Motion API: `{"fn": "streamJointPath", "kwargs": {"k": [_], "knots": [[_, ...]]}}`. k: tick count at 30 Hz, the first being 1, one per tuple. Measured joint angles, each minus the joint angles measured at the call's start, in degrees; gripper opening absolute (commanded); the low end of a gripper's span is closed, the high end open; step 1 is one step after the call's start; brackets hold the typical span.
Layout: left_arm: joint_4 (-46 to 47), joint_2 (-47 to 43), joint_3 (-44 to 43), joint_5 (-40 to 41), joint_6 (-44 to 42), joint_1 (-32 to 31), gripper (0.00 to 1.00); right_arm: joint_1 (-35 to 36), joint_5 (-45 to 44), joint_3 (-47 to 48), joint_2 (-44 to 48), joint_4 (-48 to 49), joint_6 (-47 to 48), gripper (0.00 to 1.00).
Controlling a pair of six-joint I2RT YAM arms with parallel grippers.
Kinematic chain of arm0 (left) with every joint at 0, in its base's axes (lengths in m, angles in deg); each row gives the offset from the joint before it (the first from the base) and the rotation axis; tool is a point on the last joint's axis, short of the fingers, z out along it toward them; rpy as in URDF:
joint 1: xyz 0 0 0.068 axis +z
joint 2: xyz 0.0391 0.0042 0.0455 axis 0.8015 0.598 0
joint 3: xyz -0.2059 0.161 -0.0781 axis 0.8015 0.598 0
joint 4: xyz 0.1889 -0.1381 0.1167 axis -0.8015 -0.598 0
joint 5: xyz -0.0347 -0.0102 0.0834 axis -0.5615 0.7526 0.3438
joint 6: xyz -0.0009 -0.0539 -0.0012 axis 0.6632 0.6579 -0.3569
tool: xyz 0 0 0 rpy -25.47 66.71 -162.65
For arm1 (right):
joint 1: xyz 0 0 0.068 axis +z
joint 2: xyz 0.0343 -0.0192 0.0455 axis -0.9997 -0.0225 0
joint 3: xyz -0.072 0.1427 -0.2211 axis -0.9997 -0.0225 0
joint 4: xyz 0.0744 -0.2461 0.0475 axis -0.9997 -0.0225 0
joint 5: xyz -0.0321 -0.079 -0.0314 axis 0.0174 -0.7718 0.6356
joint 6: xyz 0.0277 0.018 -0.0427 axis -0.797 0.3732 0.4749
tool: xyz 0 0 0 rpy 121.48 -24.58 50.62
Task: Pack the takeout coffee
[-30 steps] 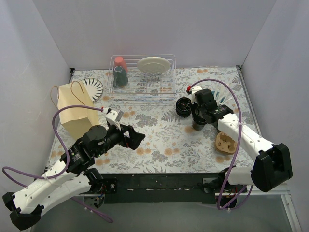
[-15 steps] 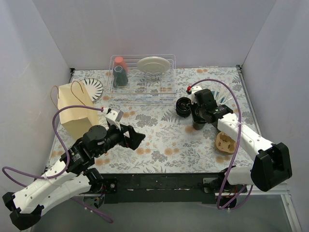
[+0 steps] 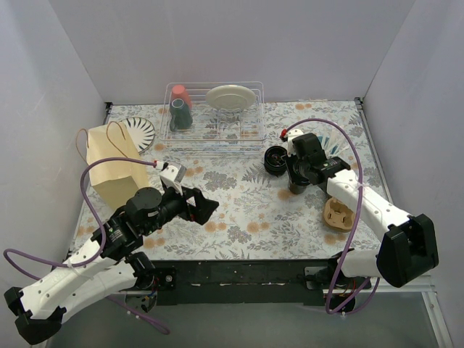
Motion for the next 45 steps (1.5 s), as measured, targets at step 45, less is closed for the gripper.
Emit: {"fn": "streamJointPath", "kwargs": {"k": [45], "knots": [[0.0,-0.5,0.0,-1.0,-0.4,0.0,0.98,5.2,-8.5,9.7,2.4,-11.6,-0.1,0.01]]}}
